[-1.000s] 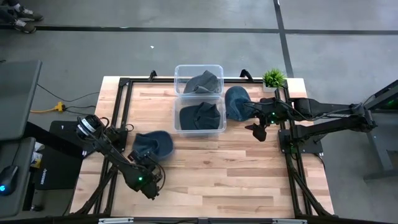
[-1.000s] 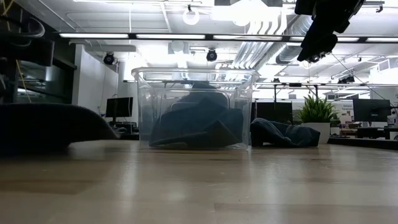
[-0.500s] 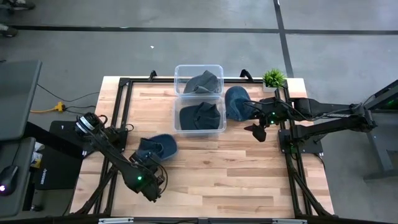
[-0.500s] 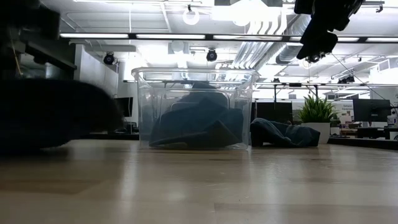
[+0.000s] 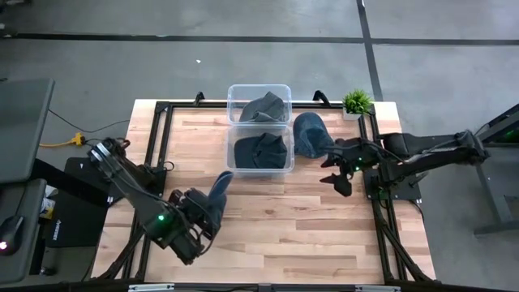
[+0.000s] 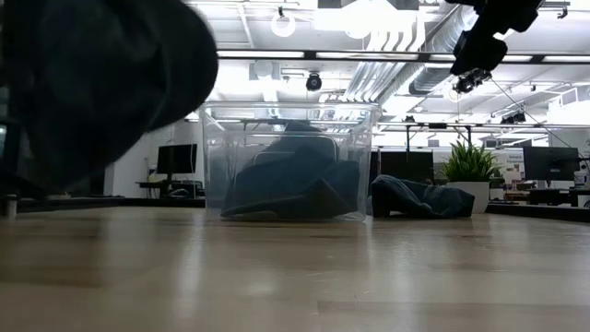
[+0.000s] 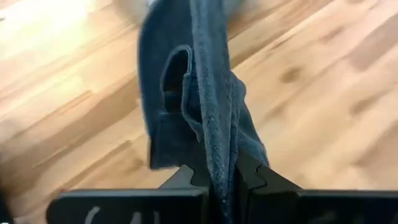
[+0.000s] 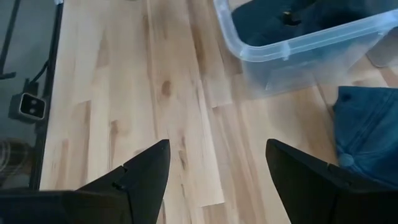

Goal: Pick & Place hat
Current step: Put the bottom dark blue cap into the bottom transparent bin

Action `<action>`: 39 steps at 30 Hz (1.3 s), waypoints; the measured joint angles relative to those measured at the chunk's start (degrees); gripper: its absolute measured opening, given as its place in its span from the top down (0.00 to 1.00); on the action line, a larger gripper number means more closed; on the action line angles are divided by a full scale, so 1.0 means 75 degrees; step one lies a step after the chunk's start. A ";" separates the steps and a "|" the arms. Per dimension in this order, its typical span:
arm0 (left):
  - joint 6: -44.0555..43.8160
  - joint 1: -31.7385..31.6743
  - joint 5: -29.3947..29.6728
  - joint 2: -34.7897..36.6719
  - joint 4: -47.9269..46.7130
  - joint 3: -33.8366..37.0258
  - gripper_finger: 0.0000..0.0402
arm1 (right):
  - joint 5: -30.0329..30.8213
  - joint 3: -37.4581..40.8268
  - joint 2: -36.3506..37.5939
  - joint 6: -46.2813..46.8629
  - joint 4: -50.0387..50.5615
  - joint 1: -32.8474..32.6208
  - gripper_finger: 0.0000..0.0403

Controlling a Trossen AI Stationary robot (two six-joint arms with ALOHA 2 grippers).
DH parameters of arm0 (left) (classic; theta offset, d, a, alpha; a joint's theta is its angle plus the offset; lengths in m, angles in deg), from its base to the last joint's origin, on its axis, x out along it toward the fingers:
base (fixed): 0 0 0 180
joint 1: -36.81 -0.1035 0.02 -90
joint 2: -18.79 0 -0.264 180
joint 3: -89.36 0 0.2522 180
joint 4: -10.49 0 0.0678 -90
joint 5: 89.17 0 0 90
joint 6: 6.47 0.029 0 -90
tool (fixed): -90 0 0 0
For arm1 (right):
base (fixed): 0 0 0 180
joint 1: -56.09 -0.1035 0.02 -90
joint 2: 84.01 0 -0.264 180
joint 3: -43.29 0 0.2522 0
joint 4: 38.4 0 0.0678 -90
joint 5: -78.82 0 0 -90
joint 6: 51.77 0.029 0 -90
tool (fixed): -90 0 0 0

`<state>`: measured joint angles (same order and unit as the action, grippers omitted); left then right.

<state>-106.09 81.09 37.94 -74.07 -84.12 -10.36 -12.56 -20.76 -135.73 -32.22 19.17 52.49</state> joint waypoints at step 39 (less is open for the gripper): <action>0.7595 -0.4353 0.1166 0.0788 0.5093 -0.3059 0.98 | 0.6844 0.0003 -0.0183 -0.5247 -0.5014 -0.2868 0.36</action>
<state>-49.12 48.44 46.69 -68.16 -45.93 -33.30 38.76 -20.74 -137.10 -71.57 -18.43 30.97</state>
